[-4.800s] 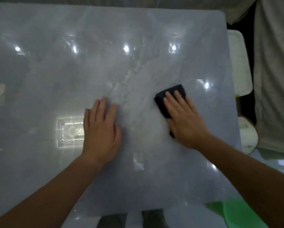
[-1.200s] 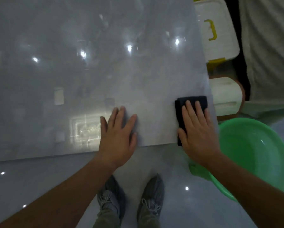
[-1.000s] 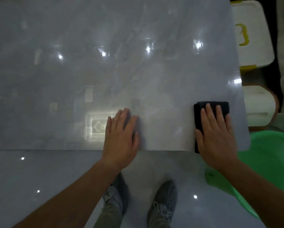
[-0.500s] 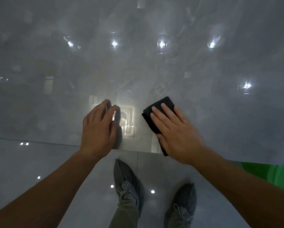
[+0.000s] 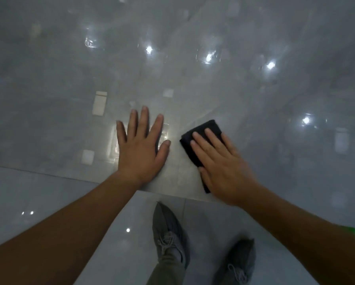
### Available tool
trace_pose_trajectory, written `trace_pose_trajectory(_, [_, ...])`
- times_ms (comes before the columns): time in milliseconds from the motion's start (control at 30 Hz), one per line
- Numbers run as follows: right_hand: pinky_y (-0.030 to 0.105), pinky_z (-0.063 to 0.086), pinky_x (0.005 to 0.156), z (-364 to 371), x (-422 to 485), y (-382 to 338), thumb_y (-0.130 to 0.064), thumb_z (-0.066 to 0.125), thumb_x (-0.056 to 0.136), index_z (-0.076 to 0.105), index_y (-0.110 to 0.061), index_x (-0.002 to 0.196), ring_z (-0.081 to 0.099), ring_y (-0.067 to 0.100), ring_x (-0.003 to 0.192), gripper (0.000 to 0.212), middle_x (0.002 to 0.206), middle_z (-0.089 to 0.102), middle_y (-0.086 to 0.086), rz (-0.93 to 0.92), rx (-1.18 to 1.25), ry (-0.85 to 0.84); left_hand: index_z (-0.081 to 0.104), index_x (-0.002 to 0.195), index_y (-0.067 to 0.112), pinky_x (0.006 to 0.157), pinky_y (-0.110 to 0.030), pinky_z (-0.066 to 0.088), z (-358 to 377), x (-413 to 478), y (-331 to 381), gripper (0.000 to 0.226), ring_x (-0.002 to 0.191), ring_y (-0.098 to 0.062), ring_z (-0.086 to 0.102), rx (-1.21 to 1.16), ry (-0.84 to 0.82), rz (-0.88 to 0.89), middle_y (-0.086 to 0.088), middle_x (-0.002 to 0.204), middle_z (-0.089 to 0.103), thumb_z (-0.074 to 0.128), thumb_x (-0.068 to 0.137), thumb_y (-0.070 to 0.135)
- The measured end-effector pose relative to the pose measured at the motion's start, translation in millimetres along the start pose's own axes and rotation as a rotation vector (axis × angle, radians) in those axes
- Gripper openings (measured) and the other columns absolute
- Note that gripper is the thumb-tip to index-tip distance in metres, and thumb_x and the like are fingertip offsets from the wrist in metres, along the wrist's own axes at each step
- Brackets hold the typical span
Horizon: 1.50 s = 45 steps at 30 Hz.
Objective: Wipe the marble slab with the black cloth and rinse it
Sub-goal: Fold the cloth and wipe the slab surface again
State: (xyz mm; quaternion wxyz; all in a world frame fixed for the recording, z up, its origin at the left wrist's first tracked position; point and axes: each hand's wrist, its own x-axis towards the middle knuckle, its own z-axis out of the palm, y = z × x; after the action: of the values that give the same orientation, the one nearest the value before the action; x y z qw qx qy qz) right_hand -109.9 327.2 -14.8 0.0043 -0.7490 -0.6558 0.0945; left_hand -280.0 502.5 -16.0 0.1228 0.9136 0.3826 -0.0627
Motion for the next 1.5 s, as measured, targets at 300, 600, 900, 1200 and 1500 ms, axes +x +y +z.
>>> trace_pose_trajectory(300, [0.060,0.016,0.122,-0.1,42.8,-61.7,-0.032,0.041,0.091,0.030,-0.005,0.155,0.018,0.039,0.152,0.070,0.164,0.026,0.015,0.311,0.077,0.094,0.035,0.154,0.024,0.120,-0.037,-0.013,-12.9,2.9,-8.6,0.062,0.155,-0.013,0.003,-0.484,0.049,-0.064,0.003,0.167,0.018,0.016,0.099,0.046])
trace_pose_trajectory(600, [0.052,0.014,0.123,2.3,10.9,-5.2,-0.030,0.045,0.092,0.034,-0.005,0.153,0.025,0.037,0.151,0.067,0.162,0.032,0.015,0.213,0.086,0.051,0.026,0.157,0.025,0.122,-0.046,-0.012,-10.1,2.3,-10.4,0.060,0.155,-0.018,-0.009,-0.263,-0.024,-0.009,0.000,0.169,0.004,0.030,0.100,0.044])
trace_pose_trajectory(900, [0.056,0.014,0.123,-10.8,76.3,21.6,-0.033,0.038,0.095,0.028,-0.003,0.155,0.018,0.039,0.152,0.068,0.164,0.025,0.017,0.435,0.026,0.092,0.014,0.160,0.022,0.122,-0.057,-0.006,6.4,2.3,-10.6,0.063,0.155,-0.028,-0.010,-0.028,-0.014,0.027,-0.008,0.169,-0.001,0.019,0.102,0.047])
trace_pose_trajectory(1200, [0.053,0.012,0.124,-27.7,106.9,100.7,-0.038,0.028,0.096,0.021,-0.005,0.158,0.015,0.037,0.154,0.069,0.166,0.021,0.016,0.543,0.062,0.070,0.025,0.157,0.026,0.122,-0.049,-0.010,-2.7,3.4,-14.1,0.061,0.155,-0.019,-0.009,-0.275,-0.012,0.027,-0.002,0.169,0.005,0.024,0.099,0.046])
trace_pose_trajectory(1500, [0.054,0.011,0.125,-12.4,91.6,-13.2,-0.035,0.035,0.103,0.021,-0.011,0.158,0.011,0.030,0.155,0.062,0.166,0.016,0.008,0.012,-0.013,0.023,0.035,0.152,0.014,0.124,-0.053,0.010,-31.6,51.7,-23.5,0.057,0.152,-0.030,0.015,-0.426,0.131,-0.028,-0.016,0.163,0.023,0.042,0.096,0.016])
